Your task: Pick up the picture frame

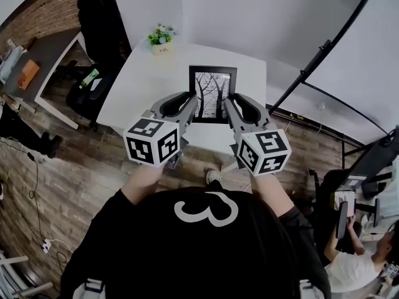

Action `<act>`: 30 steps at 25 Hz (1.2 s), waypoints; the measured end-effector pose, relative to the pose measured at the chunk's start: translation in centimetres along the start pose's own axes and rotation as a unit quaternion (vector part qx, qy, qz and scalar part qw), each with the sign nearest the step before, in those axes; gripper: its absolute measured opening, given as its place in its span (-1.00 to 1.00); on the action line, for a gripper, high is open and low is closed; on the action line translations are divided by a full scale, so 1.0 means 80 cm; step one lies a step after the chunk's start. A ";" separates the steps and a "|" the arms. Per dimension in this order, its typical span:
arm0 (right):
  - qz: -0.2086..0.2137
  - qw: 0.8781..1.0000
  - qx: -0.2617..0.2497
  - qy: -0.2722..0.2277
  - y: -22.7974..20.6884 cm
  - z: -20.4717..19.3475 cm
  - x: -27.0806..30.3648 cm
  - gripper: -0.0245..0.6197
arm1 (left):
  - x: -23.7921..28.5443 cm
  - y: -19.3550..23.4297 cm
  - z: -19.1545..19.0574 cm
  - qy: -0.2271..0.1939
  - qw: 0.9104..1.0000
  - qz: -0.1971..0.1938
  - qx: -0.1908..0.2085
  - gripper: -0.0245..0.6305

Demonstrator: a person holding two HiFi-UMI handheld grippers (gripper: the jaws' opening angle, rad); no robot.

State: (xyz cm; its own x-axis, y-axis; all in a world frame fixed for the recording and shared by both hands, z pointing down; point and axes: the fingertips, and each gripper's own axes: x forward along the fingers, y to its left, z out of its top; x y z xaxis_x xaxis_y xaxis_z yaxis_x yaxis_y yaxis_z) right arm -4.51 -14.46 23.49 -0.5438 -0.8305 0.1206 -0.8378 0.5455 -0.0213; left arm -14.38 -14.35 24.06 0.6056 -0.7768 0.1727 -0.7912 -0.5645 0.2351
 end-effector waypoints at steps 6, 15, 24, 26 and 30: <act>-0.008 1.000 -0.011 -0.017 0.006 0.014 -0.007 -0.62 | -0.011 -0.007 0.015 -0.013 1.000 -0.007 0.017 -0.64; -0.018 0.999 -0.005 -0.027 0.008 0.015 -0.017 -0.63 | -0.015 -0.014 0.015 -0.015 0.999 -0.016 0.023 -0.65; -0.024 0.999 -0.007 -0.021 0.005 0.015 -0.016 -0.63 | -0.010 -0.013 0.013 -0.014 0.999 -0.026 0.020 -0.65; -0.024 0.999 -0.009 -0.024 0.002 0.015 -0.023 -0.63 | -0.009 -0.019 0.012 -0.016 0.999 -0.027 0.023 -0.65; -0.027 0.999 -0.007 -0.023 -0.001 0.010 -0.027 -0.63 | -0.007 -0.024 0.009 -0.014 0.999 -0.029 0.025 -0.65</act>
State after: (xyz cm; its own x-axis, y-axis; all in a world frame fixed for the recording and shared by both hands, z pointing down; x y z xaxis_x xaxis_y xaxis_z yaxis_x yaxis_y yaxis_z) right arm -3.29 -12.82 22.41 -0.5002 -0.8625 0.0761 -0.8651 0.5016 -0.0019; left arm -13.28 -13.02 22.85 0.6492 -0.7489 0.1334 -0.7580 -0.6222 0.1959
